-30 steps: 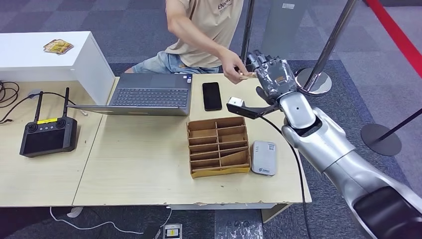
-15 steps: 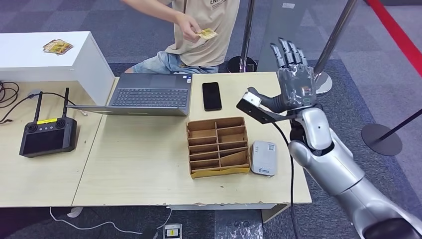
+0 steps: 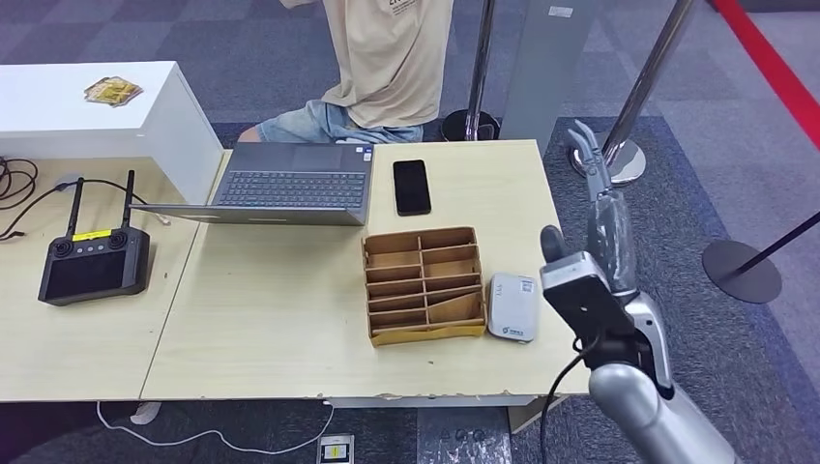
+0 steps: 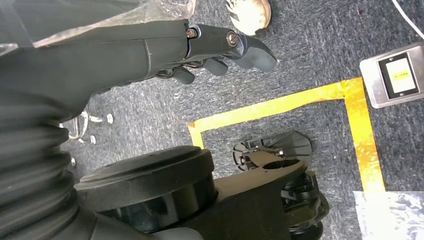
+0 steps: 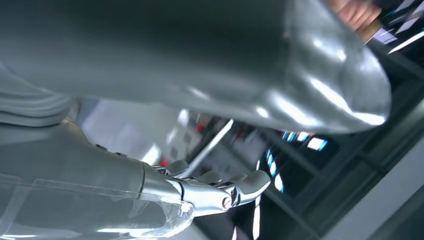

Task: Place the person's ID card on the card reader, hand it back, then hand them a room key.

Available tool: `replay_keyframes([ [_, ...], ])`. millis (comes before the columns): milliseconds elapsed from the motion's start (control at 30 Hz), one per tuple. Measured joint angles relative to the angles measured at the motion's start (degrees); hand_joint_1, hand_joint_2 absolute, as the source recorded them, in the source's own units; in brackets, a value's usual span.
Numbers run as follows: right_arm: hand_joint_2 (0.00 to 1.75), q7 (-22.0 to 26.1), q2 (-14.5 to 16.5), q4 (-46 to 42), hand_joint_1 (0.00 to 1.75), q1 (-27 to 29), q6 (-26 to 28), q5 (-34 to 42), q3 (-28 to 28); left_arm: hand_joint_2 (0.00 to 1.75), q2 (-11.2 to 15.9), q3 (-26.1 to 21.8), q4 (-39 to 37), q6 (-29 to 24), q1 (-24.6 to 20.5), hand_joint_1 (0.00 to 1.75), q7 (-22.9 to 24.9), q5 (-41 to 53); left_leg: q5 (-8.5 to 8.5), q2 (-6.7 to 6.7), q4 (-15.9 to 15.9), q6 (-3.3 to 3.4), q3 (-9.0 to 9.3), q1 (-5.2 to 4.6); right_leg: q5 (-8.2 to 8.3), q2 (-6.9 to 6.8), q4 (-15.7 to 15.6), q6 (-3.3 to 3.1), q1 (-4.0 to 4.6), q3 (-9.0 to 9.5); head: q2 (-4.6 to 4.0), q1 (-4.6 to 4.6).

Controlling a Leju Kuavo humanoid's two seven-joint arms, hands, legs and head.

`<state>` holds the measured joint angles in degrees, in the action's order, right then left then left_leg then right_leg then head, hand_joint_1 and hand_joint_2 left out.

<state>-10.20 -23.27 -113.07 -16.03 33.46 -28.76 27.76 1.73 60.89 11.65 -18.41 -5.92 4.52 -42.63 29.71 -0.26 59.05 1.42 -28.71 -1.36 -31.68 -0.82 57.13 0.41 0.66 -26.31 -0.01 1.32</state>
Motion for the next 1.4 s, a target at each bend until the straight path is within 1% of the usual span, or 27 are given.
replay_keyframes([
  [100, 0.0, 4.08, 0.06, -4.73, 0.0, 3.88, -1.34, 5.31, -0.65, 1.75, 0.0, -0.15, 0.0, -0.11, 0.04, 0.0, -0.17, -0.47, 0.01, 0.01, -0.01, -0.01, 0.01, 0.0, 0.0, 0.0, 0.0, 0.0, 0.0, 0.01, 0.01, -0.01],
  [267, 0.0, 10.2, 0.77, -10.97, 0.0, 8.98, -2.95, 11.69, -1.01, 1.75, 0.01, -0.22, -0.02, 0.07, 0.02, 0.0, 0.55, -0.24, 0.02, 0.02, -0.04, -0.03, 0.01, 0.0, 0.0, 0.0, 0.0, 0.0, 0.01, 0.01, 0.01, 0.01],
  [367, 0.0, 11.84, 1.36, -12.92, 0.0, 10.67, -3.5, 13.29, -0.94, 1.75, 0.04, -0.24, -0.02, -0.03, -0.01, 0.0, 0.66, -0.22, 0.03, 0.02, -0.05, -0.03, 0.0, 0.0, 0.0, 0.0, 0.0, 0.0, 0.01, 0.01, 0.0, 0.01],
  [533, 0.0, 13.46, 2.19, -15.01, 0.0, 13.0, -5.19, 16.3, -0.48, 1.75, 0.35, -0.39, -0.02, -1.01, -0.09, 0.0, -0.76, -1.4, 0.03, 0.04, -0.05, -0.03, 0.02, -0.01, 0.01, 0.0, 0.01, 0.0, 0.0, 0.03, 0.01, 0.01],
  [733, 0.0, 15.74, 2.83, -16.19, 0.0, 14.66, -5.63, 20.21, 0.06, 1.75, 0.58, -1.23, -0.02, -1.42, -0.1, 0.0, -1.63, -2.96, 0.03, 0.03, -0.04, -0.03, 0.02, -0.01, 0.01, 0.0, 0.0, 0.0, -0.01, 0.03, 0.0, 0.0],
  [867, 0.0, 18.23, 3.43, -16.49, 0.0, 15.58, -5.06, 23.67, 0.4, 1.75, 0.57, -1.99, -0.02, -1.69, -0.09, 0.0, -2.43, -4.63, 0.03, 0.03, -0.04, -0.03, 0.02, -0.01, 0.01, 0.0, 0.0, 0.0, -0.01, 0.03, 0.01, 0.0],
  [967, 0.0, 19.92, 3.73, -16.6, 0.0, 15.93, -5.78, 26.91, 0.58, 1.75, 0.48, -2.8, -0.02, -1.88, -0.08, 0.0, -1.75, -6.15, 0.03, 0.03, -0.04, -0.03, 0.03, -0.01, 0.01, 0.0, 0.0, 0.0, 0.0, 0.03, 0.01, -0.01],
  [1167, 0.0, 20.84, 3.79, -16.14, 0.0, 15.49, -8.46, 29.78, 0.63, 1.75, 0.14, -4.59, -0.02, -2.23, -0.02, 0.0, -0.03, -8.74, 0.03, 0.03, -0.04, -0.03, 0.03, -0.01, 0.01, 0.0, 0.01, 0.0, 0.0, 0.04, 0.01, -0.01],
  [1400, 0.0, 20.97, 4.33, -15.88, 0.0, 14.02, -9.98, 30.05, 0.64, 1.75, -0.47, -6.5, -0.02, -3.02, -0.05, 0.0, 1.35, -10.42, 0.03, 0.03, -0.04, -0.03, 0.03, -0.01, 0.01, 0.0, 0.01, 0.0, 0.0, 0.04, 0.01, 0.0],
])
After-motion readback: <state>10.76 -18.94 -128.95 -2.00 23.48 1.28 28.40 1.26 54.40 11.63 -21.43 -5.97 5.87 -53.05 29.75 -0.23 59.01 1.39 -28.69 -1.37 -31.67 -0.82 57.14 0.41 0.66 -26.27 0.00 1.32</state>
